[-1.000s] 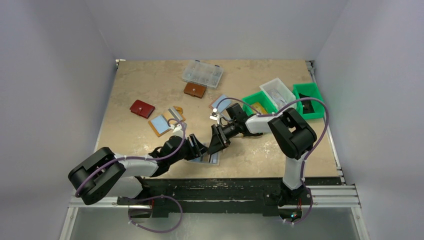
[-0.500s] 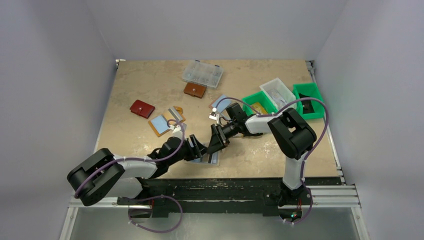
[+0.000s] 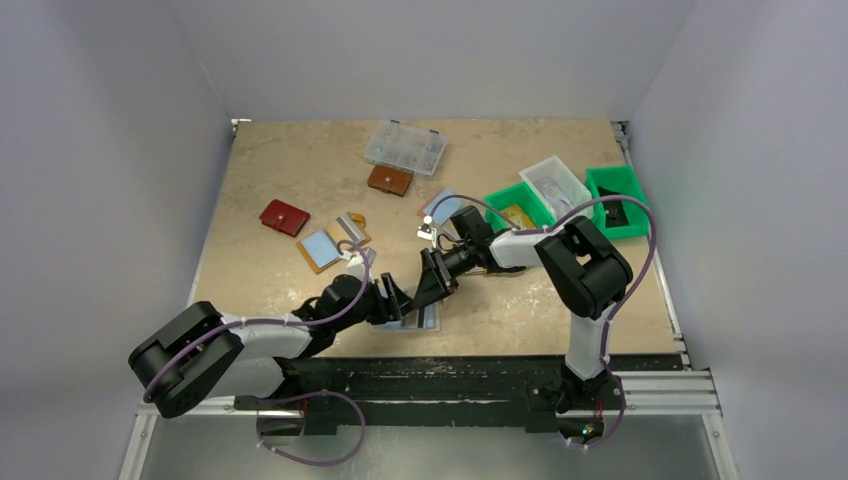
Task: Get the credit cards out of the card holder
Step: Remove the credit card from the card holder.
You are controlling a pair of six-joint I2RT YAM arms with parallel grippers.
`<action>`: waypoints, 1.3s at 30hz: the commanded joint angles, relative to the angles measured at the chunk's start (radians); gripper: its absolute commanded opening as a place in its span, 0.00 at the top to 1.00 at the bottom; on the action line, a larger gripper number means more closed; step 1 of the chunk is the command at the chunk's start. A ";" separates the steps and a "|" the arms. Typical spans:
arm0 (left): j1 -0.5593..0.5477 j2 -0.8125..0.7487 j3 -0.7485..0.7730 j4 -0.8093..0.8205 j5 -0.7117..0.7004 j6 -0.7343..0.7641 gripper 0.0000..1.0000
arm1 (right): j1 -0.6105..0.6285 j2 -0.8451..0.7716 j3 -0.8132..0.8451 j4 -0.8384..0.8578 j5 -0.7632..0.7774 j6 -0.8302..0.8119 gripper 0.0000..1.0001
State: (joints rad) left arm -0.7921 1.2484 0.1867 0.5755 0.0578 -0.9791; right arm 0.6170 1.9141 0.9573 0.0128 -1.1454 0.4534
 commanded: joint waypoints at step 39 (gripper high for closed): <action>0.037 0.034 -0.023 0.000 0.134 0.060 0.62 | -0.002 -0.005 0.037 0.007 -0.012 -0.022 0.44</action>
State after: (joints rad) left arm -0.7650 1.3045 0.1867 0.6426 0.1406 -0.9386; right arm 0.6170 1.9141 0.9615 0.0158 -1.1545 0.4618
